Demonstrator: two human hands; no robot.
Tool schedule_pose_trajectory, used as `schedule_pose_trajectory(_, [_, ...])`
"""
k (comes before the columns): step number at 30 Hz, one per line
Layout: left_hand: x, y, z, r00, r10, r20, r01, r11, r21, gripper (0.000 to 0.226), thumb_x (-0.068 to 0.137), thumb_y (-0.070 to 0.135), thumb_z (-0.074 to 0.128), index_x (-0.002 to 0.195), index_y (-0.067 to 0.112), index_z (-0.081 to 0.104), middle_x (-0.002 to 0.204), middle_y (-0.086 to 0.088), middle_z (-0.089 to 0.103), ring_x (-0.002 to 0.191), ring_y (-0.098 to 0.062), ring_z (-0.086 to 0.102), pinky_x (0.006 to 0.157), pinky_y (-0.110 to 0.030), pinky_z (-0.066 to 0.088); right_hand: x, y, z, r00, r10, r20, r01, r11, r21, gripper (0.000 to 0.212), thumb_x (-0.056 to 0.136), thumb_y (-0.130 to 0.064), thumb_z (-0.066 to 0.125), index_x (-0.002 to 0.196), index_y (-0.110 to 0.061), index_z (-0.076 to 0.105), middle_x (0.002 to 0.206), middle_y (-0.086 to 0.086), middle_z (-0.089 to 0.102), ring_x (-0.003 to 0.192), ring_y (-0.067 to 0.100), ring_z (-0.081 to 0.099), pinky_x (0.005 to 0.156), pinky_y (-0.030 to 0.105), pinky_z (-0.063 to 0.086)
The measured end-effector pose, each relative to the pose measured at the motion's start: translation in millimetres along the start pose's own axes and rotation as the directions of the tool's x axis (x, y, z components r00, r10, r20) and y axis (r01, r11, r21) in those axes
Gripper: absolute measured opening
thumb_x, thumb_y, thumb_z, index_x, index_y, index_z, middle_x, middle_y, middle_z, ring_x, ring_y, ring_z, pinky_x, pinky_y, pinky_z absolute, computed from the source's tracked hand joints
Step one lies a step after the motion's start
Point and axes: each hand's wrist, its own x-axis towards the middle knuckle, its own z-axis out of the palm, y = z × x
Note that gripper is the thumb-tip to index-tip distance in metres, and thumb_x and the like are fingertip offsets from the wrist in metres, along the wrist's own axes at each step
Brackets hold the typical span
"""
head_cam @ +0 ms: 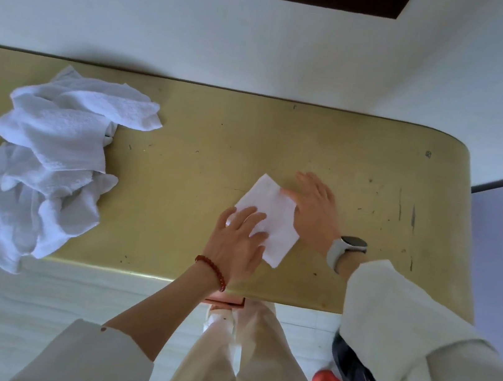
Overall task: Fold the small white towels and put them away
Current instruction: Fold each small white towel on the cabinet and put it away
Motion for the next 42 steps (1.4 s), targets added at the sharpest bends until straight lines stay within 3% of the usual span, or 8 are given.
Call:
schedule_pose_trajectory(5, [-6, -10, 5, 0.976, -0.138, 0.169, 0.127, 0.989, 0.075, 0.05, 0.081, 0.034, 0.032, 0.118, 0.018, 0.062, 0.129, -0.003, 0.057, 0.118, -0.023, 0.055, 0.09, -0.054, 0.043, -39, -9, 18, 0.816, 0.573, -0.079, -0.418, 0.678, 0.604, 0.02, 0.093, -0.015, 0.046, 0.109, -0.005, 0.054, 0.109, 0.01, 0.055, 0.091, 0.02, 0.048, 0.076, 0.027, 0.037])
schedule_pose_trajectory(15, [-6, -15, 4, 0.972, -0.133, 0.194, 0.131, 0.991, 0.026, 0.05, 0.08, 0.035, 0.033, 0.118, 0.021, 0.062, 0.128, 0.0, 0.057, 0.116, -0.021, 0.057, 0.084, -0.055, 0.046, -36, -26, 33, 0.659, 0.703, 0.269, -0.64, 0.335, 0.692, 0.043, 0.087, -0.018, 0.056, 0.05, -0.013, 0.034, 0.05, 0.003, 0.034, 0.046, 0.016, 0.028, 0.046, 0.023, 0.023])
schedule_pose_trajectory(23, [-2, -12, -4, 0.949, -0.269, 0.164, 0.301, 0.926, -0.226, 0.043, 0.096, 0.026, 0.037, 0.138, 0.029, 0.035, 0.151, 0.012, 0.021, 0.139, -0.007, 0.019, 0.114, -0.04, 0.002, -39, -51, 12, 0.814, 0.581, -0.002, -0.371, 0.522, 0.768, 0.021, 0.087, -0.017, 0.056, 0.072, -0.015, 0.041, 0.064, -0.007, 0.042, 0.057, 0.008, 0.039, 0.051, 0.016, 0.03])
schedule_pose_trajectory(29, [-5, -26, -47, 0.799, -0.56, 0.22, 0.411, 0.241, -0.879, 0.044, 0.092, 0.011, 0.051, 0.135, 0.01, 0.041, 0.136, -0.002, 0.044, 0.126, -0.018, 0.042, 0.101, -0.024, 0.029, -54, -78, -44, 0.985, 0.168, -0.044, -0.085, 0.686, 0.722, 0.027, 0.085, -0.012, 0.06, 0.067, -0.024, 0.042, 0.066, -0.013, 0.047, 0.06, -0.002, 0.045, 0.057, 0.011, 0.035])
schedule_pose_trajectory(32, [-16, -35, -72, 0.784, -0.396, 0.478, 0.366, -0.327, -0.871, 0.024, 0.093, 0.014, 0.047, 0.115, 0.021, 0.053, 0.115, 0.007, 0.054, 0.117, -0.013, 0.045, 0.102, -0.037, 0.03, -68, -93, -70, 0.996, 0.094, 0.001, -0.056, 0.581, 0.812, 0.024, 0.085, -0.008, 0.059, 0.068, -0.017, 0.045, 0.061, -0.005, 0.045, 0.057, 0.009, 0.041, 0.058, 0.021, 0.037])
schedule_pose_trajectory(35, [-38, -43, -83, 0.837, -0.209, 0.505, 0.314, -0.572, -0.757, 0.014, 0.084, 0.013, 0.057, 0.099, 0.012, 0.06, 0.096, -0.001, 0.064, 0.092, -0.015, 0.058, 0.085, -0.037, 0.049, -86, -100, -80, 0.996, 0.085, 0.035, -0.07, 0.456, 0.887, 0.02, 0.088, -0.01, 0.056, 0.072, -0.014, 0.045, 0.072, 0.01, 0.052, 0.07, 0.02, 0.048, 0.065, 0.034, 0.04])
schedule_pose_trajectory(39, [-69, -35, -89, 0.839, -0.329, 0.433, 0.254, -0.467, -0.847, 0.016, 0.084, 0.002, 0.057, 0.1, 0.0, 0.06, 0.091, -0.006, 0.065, 0.082, -0.018, 0.061, 0.063, -0.024, 0.054, -102, -101, -70, 0.978, 0.189, 0.091, -0.156, 0.369, 0.916, 0.005, 0.09, -0.012, 0.055, 0.087, -0.013, 0.05, 0.085, 0.013, 0.061, 0.079, 0.026, 0.056, 0.074, 0.044, 0.046])
schedule_pose_trajectory(42, [-101, -25, -91, 0.798, -0.536, 0.275, 0.243, -0.131, -0.961, 0.013, 0.084, 0.01, 0.063, 0.096, 0.004, 0.063, 0.086, -0.005, 0.063, 0.081, -0.021, 0.058, 0.076, -0.034, 0.051, -111, -104, -51, 0.951, 0.209, 0.229, -0.282, 0.28, 0.918, 0.033, 0.091, -0.011, 0.054, 0.123, -0.007, 0.046, 0.096, 0.01, 0.065, 0.084, 0.025, 0.063, 0.076, 0.038, 0.055])
